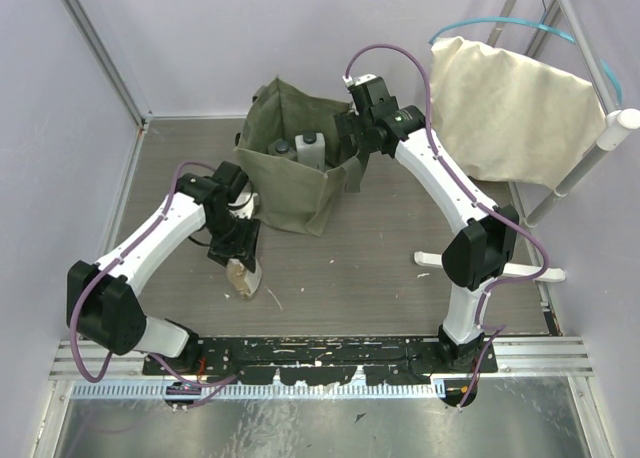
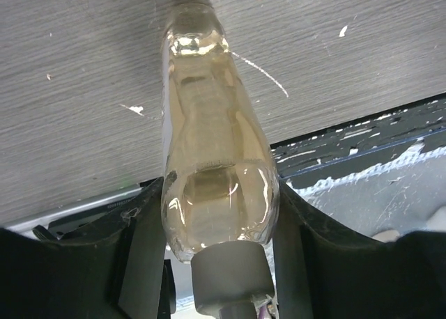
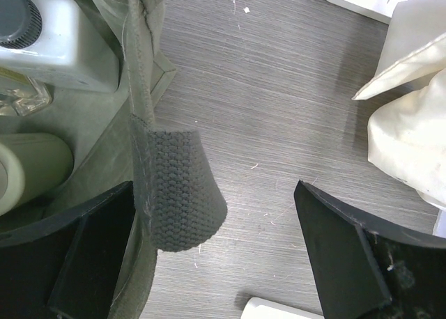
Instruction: Place the personal care products into the canvas bag
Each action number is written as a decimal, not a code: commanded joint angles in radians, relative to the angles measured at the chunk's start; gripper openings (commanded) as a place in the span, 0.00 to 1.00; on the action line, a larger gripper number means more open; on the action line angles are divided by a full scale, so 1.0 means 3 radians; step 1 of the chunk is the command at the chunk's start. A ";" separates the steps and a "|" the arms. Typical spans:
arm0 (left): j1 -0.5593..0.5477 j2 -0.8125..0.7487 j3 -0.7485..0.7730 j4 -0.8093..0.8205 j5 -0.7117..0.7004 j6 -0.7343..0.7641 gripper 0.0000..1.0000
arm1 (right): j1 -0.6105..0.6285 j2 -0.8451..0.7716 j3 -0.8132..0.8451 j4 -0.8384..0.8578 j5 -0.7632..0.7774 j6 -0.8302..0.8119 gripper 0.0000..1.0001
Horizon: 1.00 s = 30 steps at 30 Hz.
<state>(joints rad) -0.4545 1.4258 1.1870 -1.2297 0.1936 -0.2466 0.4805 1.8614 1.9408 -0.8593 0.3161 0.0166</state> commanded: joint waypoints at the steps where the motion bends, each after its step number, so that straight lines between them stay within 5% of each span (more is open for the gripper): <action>1: -0.0014 -0.0064 0.0265 0.0198 0.0203 0.0023 0.00 | -0.0016 -0.0130 0.0004 0.0037 0.0083 -0.0030 1.00; 8: -0.0014 -0.0210 0.1303 0.0277 0.0360 -0.0017 0.00 | -0.0016 -0.0115 0.0019 0.0037 0.0072 -0.0084 1.00; 19: -0.0014 0.0114 0.2824 0.0334 0.1520 -0.0106 0.00 | -0.0016 -0.0100 0.0116 -0.0021 0.0044 -0.0106 1.00; 30: 0.0156 0.0530 0.3535 0.0901 0.1385 -0.0266 0.00 | -0.0021 -0.0107 0.0122 -0.0031 0.0011 -0.0106 1.00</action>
<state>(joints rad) -0.4442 1.5692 2.1658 -1.1622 0.5610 -0.2779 0.4805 1.8614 1.9400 -0.8692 0.3130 0.0010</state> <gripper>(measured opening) 0.582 0.999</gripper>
